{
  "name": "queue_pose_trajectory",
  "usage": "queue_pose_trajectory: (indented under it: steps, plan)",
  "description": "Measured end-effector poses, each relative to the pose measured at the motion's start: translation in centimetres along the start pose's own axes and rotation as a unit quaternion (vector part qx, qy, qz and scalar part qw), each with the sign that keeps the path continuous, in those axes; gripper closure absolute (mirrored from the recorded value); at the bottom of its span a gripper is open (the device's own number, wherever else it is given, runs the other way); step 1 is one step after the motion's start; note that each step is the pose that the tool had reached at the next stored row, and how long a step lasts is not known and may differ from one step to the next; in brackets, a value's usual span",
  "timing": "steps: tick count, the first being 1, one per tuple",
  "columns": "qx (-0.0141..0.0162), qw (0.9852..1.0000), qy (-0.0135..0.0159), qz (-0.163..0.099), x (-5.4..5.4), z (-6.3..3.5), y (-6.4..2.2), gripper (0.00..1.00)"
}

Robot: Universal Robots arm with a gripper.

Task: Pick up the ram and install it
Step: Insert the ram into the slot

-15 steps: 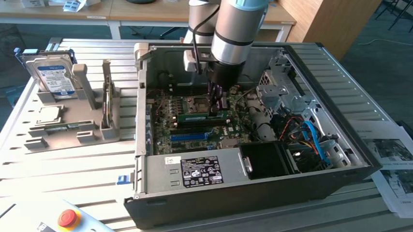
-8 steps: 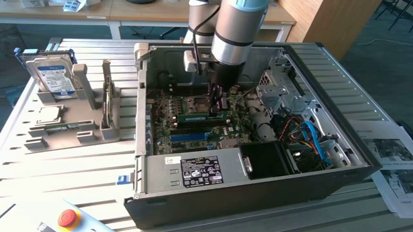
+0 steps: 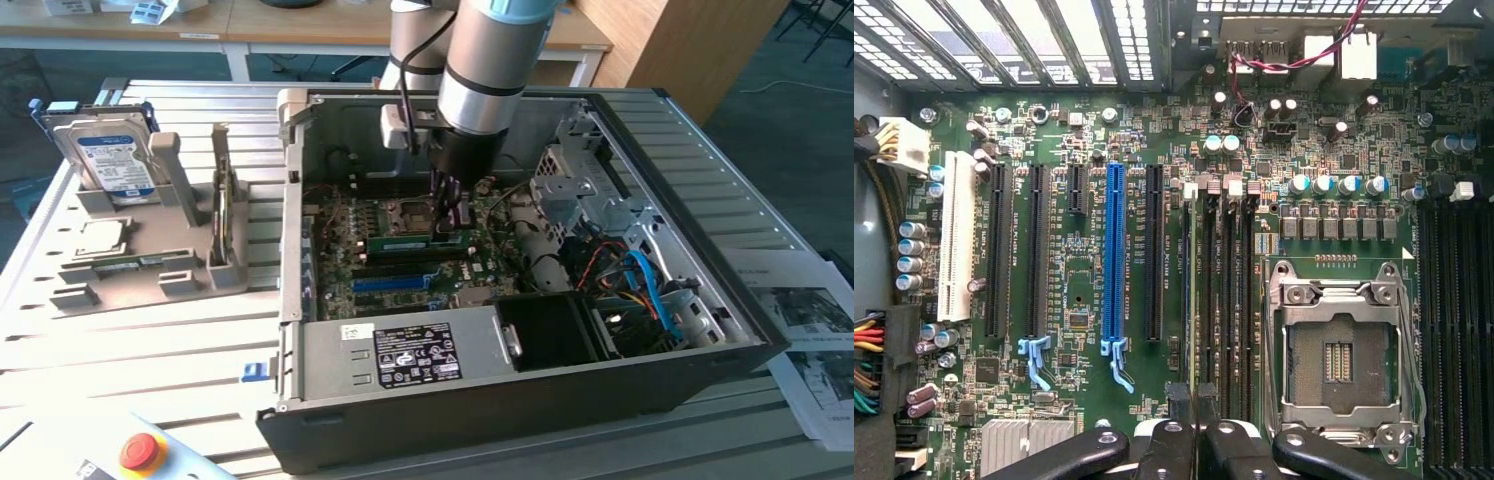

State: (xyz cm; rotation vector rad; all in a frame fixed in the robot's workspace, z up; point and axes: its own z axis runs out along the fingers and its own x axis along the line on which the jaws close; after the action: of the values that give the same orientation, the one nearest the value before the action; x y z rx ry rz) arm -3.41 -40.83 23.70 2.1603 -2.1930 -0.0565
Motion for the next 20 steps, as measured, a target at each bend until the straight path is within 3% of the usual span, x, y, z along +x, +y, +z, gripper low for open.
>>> queue_pose_trajectory:
  steps: [20]
  plan:
    - [0.0001,1.0000,0.0000,0.000,-0.01,0.54,-0.04,0.88]
